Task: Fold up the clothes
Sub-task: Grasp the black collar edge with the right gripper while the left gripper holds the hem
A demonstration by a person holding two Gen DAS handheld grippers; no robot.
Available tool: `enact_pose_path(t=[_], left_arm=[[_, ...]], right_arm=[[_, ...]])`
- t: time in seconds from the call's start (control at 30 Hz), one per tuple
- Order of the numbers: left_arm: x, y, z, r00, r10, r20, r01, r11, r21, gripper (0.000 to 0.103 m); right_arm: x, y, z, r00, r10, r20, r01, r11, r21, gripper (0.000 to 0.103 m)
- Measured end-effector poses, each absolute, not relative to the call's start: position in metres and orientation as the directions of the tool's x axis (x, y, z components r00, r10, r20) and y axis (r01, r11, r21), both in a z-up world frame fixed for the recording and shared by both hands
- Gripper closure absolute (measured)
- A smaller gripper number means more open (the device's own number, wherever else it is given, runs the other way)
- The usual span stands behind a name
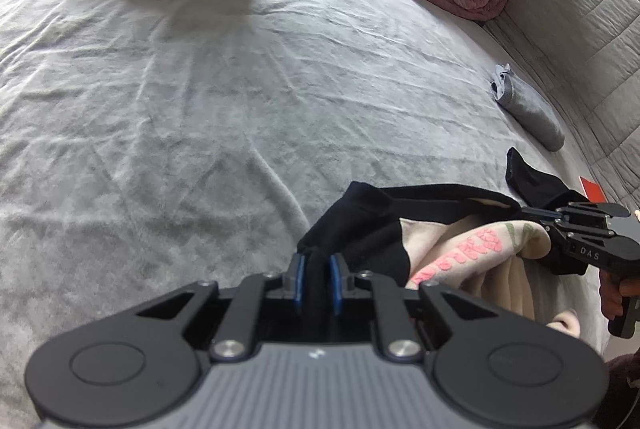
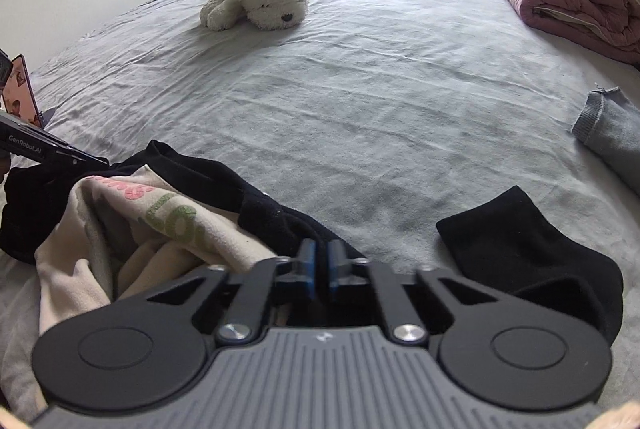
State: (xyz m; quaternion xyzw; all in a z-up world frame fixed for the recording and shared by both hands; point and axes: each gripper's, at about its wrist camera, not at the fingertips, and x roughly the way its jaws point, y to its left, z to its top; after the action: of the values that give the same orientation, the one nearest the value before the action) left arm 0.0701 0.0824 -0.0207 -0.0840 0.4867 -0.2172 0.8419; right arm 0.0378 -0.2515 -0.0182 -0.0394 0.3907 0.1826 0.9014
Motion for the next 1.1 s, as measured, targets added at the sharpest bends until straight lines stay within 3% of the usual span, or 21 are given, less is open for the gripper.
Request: enact_pose_path(t=[0.4,0.7,0.93,1.1], left_arm=[[0.059,0.090,0.011,0.666,-0.350,-0.659,0.252,0.937,-0.243,0.099],[0.090,0.084,0.016,0.731,-0.272,-0.625,0.212,0.962,-0.171,0.099],[0.130,0.078,0.012,0.762,-0.178,-0.623,0.192,0.980,-0.046,0.100],[0.167,0.078,0.004,0.767,-0.132,-0.628,0.157,0.988,-0.016,0.100]], right_arm=[[0.039,-0.264,0.005,0.779,0.235,-0.581,-0.204,0.972,0.119,0.101],[0.089,-0.256,0.007,0.781,0.227,-0.582,-0.183,0.974,0.134,0.101],[0.145,-0.251,-0.011,0.757,0.225,-0.613,-0.151,0.974,0.171,0.102],[0.184,-0.240,-0.014,0.764,0.197,-0.614,-0.152,0.980,0.125,0.102]])
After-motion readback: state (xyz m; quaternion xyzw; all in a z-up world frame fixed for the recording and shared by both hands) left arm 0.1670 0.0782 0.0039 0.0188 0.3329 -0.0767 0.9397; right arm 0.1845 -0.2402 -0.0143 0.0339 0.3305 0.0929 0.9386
